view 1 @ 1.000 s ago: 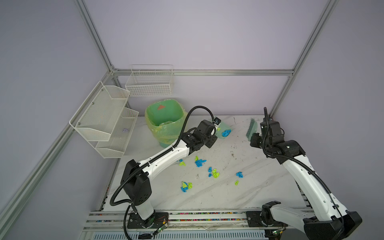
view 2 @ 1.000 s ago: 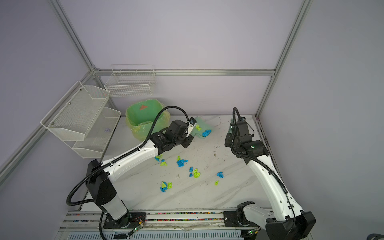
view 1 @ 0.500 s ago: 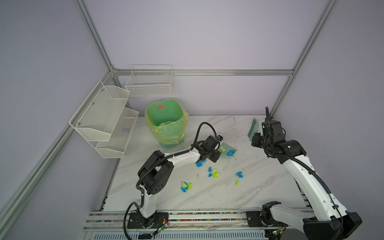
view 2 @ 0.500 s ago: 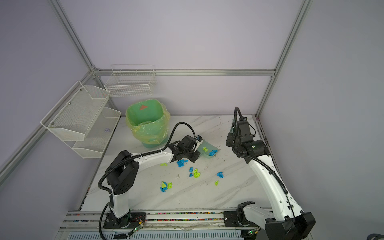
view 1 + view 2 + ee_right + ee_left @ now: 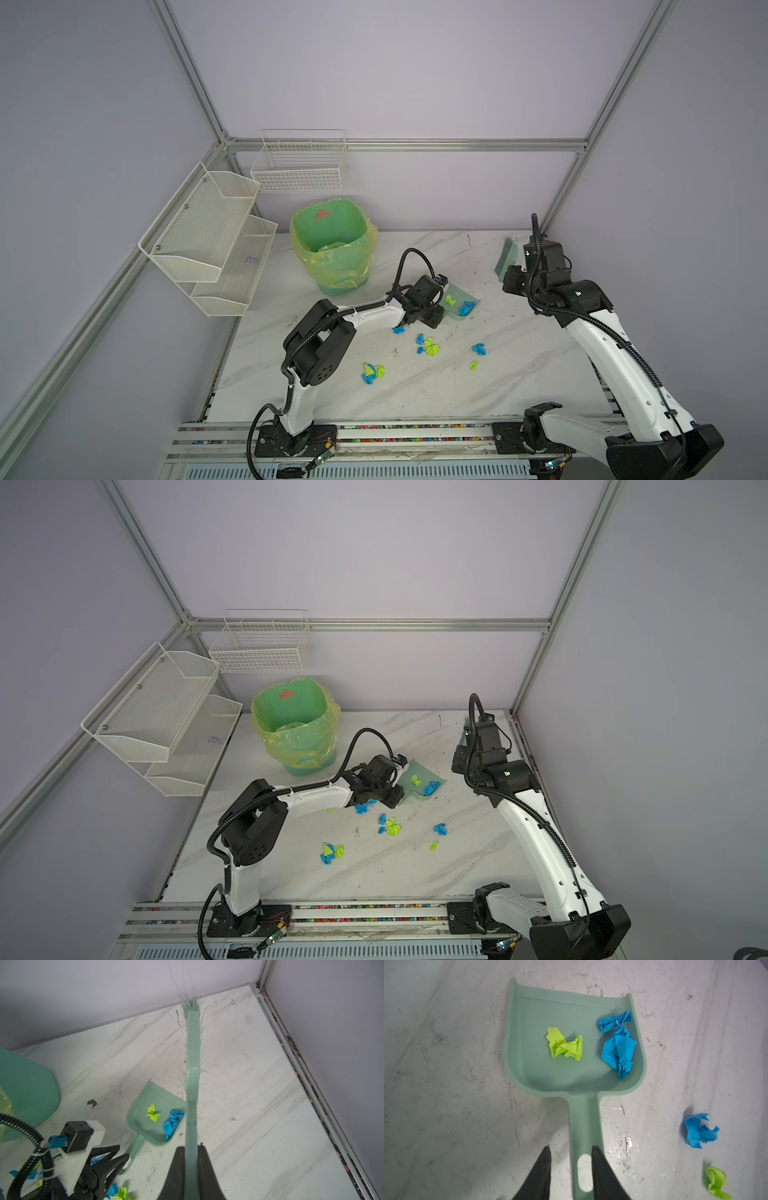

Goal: Sweep away the paper scraps from the table
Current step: 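Bring the dustpan back down to the table near the scraps with the left gripper, then lower the dustpan flat onto the table with the left gripper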

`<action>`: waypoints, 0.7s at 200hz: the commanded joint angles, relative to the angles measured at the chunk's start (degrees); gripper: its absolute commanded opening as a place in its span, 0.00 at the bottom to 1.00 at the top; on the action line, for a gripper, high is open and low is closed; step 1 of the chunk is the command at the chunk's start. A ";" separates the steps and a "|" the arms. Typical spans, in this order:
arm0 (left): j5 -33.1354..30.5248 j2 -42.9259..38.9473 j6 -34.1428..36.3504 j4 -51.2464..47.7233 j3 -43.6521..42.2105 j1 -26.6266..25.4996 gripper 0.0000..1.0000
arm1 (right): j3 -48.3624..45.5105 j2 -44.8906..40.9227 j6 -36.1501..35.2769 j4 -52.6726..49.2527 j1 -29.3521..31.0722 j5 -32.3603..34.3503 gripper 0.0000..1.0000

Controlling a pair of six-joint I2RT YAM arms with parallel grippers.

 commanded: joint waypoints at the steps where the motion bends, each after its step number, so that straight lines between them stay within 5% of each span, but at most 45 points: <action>1: 0.39 -0.77 -1.55 -2.00 1.16 -0.04 0.42 | 0.04 -0.84 -0.94 -0.37 -0.17 -0.19 0.00; 57: -1.49 -0.12 -1.48 -9.61 5.77 -0.31 0.48 | 0.13 -0.73 -1.44 -0.07 -0.19 -0.65 0.00; 140: -1.20 2.82 -0.24 -11.89 9.36 -1.36 0.34 | 0.41 -0.32 -1.69 0.16 -0.14 -0.87 0.00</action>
